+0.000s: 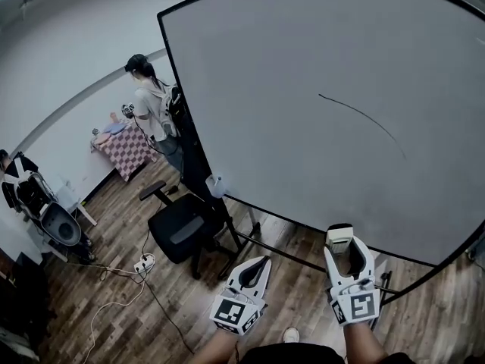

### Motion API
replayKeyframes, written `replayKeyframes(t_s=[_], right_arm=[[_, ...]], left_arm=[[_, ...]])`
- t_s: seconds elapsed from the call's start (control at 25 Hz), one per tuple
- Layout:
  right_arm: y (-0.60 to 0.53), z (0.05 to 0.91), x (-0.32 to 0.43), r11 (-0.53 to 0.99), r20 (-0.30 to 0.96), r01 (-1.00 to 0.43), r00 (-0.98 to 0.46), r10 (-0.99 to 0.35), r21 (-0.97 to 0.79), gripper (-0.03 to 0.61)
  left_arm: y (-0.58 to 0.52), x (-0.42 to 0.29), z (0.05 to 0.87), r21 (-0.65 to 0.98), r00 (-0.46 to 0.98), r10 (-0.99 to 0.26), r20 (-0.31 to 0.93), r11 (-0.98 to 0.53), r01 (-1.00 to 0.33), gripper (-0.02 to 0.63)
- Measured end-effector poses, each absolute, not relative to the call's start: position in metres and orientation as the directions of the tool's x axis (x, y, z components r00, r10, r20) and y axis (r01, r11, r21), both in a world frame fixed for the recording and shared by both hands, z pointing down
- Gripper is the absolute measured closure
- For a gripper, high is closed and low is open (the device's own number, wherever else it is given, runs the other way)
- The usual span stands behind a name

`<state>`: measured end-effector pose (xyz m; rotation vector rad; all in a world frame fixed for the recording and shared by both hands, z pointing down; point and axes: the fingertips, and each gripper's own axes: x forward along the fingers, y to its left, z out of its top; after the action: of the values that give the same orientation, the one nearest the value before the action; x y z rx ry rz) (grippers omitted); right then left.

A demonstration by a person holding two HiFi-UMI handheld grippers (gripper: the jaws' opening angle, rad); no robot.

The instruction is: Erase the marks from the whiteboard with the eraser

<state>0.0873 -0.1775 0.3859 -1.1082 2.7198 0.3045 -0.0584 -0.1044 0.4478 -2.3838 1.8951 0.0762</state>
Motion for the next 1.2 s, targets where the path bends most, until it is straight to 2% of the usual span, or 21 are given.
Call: replayKeyframes(t_s=[0.4, 0.68, 1.04, 1.2], right_arm=[[-0.229, 0.366, 0.131, 0.604, -0.303, -0.781, -0.62, -0.724, 0.157, 0.324], [-0.266, 0.348, 0.165, 0.483, -0.305, -0.847, -0.531, -0.791, 0.222, 0.324], [-0.317, 0.329, 0.186, 0.302, -0.359, -0.952, -0.302, -0.883, 0.057, 0.325], [-0.337, 0.314, 0.197, 0.228, -0.384, -0.973, -0.223, -0.896, 0.034, 0.325]], left_arm=[[-0.193, -0.017, 0.435, -0.053, 0.362, -0.92, -0.15, -0.359, -0.932, 0.595], [-0.254, 0.007, 0.408, -0.056, 0.408, -0.898, -0.167, -0.405, -0.913, 0.595], [-0.3, 0.001, 0.387, -0.124, 0.535, -0.814, -0.228, -0.52, -0.845, 0.595], [-0.312, 0.001, 0.374, -0.102, 0.598, -0.762, -0.249, -0.593, -0.798, 0.595]])
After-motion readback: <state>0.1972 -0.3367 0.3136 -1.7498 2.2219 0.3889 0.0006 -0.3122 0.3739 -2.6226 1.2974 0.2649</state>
